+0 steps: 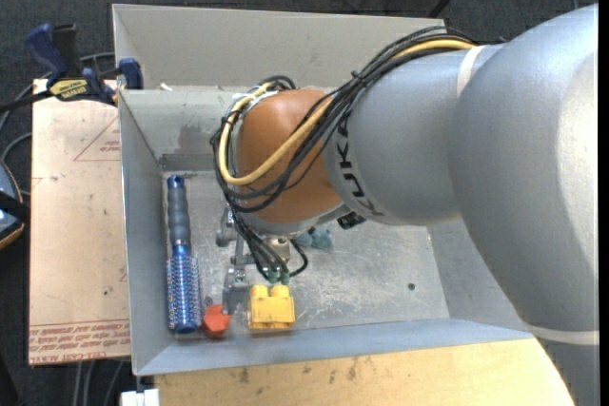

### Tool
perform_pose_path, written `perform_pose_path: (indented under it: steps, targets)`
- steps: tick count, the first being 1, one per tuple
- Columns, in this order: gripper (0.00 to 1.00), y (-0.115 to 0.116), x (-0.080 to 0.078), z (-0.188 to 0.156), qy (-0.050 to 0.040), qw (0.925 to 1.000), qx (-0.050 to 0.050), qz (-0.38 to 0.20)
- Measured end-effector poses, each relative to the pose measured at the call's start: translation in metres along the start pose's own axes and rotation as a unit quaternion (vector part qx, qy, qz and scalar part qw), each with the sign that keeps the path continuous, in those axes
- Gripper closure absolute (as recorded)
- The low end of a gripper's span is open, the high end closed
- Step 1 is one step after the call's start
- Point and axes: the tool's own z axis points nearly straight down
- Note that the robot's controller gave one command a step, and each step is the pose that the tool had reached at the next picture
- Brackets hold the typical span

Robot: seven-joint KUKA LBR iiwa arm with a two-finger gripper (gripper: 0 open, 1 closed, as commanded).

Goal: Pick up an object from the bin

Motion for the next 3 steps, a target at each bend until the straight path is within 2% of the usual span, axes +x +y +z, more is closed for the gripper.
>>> perform_pose_path:
  steps: [1, 2, 3]
  targets:
    - [0.0, -0.081, 0.003, 0.045, -0.0065, 0.994, -0.003, -0.109]
    - [0.0, -0.072, 0.009, 0.046, -0.0064, 0.9856, -0.002, -0.169]
    - [0.0, -0.036, 0.018, 0.046, -0.0073, 0.996, 0.0, -0.089]
